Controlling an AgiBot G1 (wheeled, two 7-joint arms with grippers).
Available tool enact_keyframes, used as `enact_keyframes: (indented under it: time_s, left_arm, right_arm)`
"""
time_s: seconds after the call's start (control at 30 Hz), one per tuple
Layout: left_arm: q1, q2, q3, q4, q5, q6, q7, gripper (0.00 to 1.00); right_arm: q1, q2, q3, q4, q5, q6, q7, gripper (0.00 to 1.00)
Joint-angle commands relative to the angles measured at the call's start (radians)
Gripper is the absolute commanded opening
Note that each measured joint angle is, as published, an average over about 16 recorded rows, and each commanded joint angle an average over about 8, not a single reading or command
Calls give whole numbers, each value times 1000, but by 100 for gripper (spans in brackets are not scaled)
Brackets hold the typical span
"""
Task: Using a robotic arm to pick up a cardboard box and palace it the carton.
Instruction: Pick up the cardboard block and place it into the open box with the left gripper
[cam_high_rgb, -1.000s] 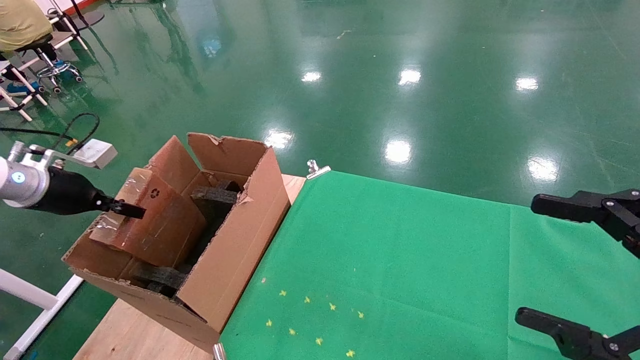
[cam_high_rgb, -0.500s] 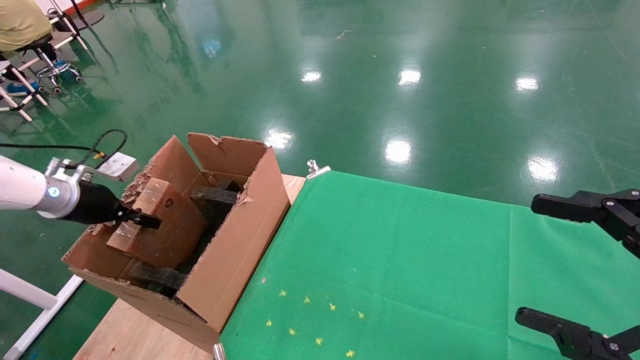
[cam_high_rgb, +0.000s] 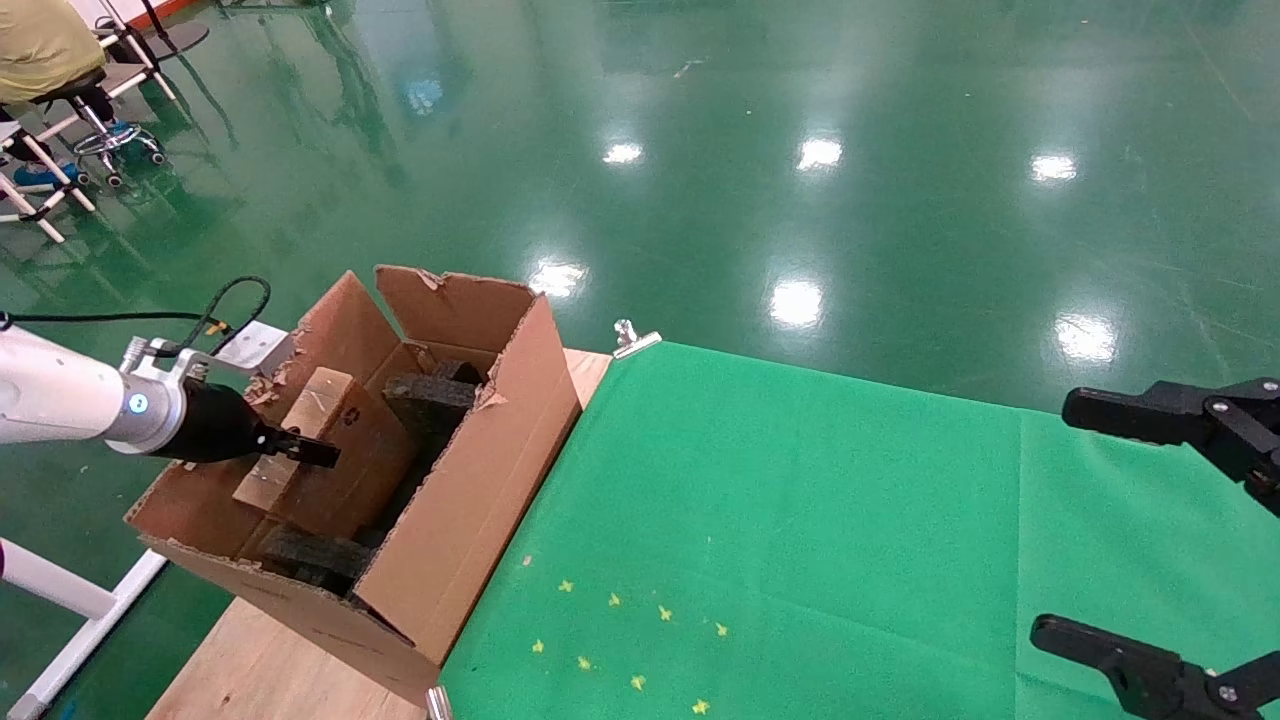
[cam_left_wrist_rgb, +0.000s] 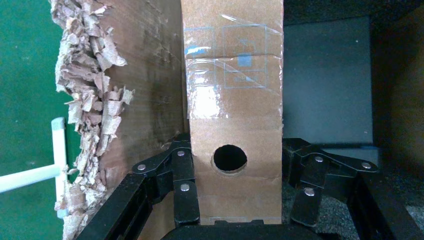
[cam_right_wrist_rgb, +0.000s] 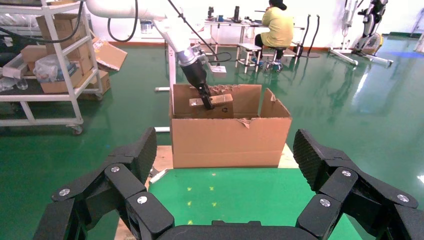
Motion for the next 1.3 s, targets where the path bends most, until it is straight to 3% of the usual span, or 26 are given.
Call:
enact_keyframes:
  time_s: [0.03,0.07,0.1,0.9,1.3]
  left_arm:
    - [6,1,-3,1,-4,-6,-2,92]
    - [7,1,-3,1,-4,-7,-2,99]
    - [8,1,-3,1,-5,-9,-3,100]
    - [-36,1,6,-1,7,15,-16,100]
    - [-151,-27,-35,-51,-52,93,-20,100]
  right_arm:
    - [0,0,0,0,0,0,0,100]
    - [0,0,0,0,0,0,0,100]
    - [0,0,0,0,0,0,0,100]
    - [0,0,0,0,0,0,0,100]
    - [0,0,0,0,0,0,0,100]
